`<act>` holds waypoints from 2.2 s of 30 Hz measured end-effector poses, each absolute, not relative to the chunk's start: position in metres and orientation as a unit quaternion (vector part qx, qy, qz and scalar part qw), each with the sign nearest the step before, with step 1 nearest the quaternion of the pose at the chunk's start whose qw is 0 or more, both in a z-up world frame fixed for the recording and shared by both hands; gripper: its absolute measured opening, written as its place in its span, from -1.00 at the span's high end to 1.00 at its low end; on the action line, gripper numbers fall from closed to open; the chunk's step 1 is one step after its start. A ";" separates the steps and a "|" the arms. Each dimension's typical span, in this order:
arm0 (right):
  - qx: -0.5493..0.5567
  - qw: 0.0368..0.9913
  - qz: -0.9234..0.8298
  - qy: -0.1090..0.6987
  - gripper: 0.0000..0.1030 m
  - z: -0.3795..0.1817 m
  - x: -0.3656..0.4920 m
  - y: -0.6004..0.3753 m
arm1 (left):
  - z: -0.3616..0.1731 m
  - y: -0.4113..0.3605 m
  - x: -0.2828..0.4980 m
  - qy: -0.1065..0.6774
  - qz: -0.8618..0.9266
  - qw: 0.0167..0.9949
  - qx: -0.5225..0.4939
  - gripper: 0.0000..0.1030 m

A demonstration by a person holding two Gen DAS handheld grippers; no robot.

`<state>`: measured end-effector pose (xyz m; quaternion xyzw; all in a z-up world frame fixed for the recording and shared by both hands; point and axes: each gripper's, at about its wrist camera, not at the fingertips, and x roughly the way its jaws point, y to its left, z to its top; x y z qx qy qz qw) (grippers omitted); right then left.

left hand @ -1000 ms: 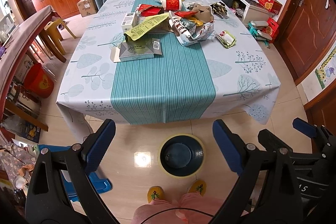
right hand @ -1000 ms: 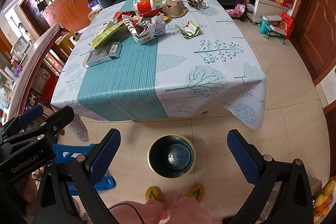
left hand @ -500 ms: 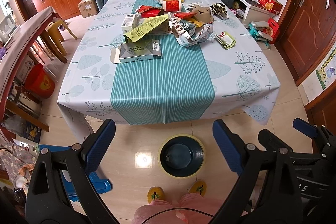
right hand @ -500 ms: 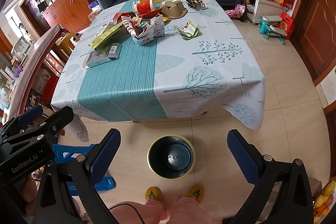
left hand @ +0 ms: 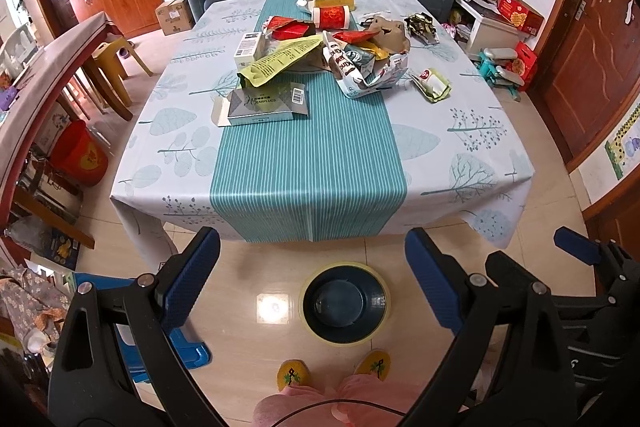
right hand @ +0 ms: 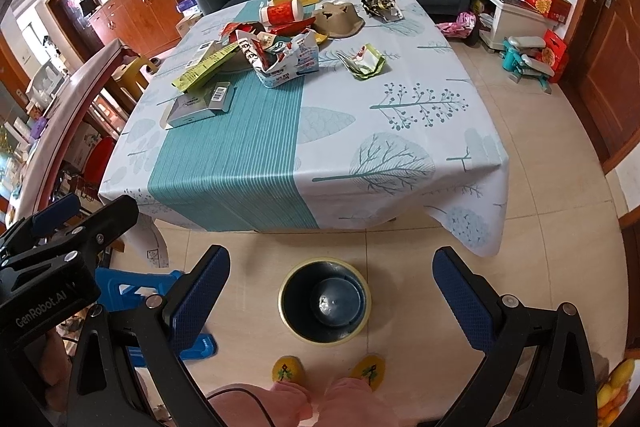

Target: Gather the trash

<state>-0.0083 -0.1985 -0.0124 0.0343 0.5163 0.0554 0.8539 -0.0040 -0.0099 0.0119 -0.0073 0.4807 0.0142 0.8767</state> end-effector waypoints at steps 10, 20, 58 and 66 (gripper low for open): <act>0.024 0.851 0.083 0.518 -0.99 -0.016 0.010 -0.208 | 0.007 -0.019 0.004 0.490 0.044 0.870 -0.020 -0.79; 0.032 0.852 0.117 0.509 -0.99 -0.015 0.044 -0.199 | 0.013 0.010 0.020 0.483 0.098 0.869 -0.036 -0.79; 0.252 0.775 0.046 0.578 0.64 -0.093 0.328 -0.001 | -0.051 0.209 0.287 0.554 -0.174 0.810 0.078 -0.79; 0.257 0.801 0.041 0.539 0.75 -0.026 0.300 -0.027 | -0.050 0.184 0.290 0.556 -0.238 0.789 0.109 -0.79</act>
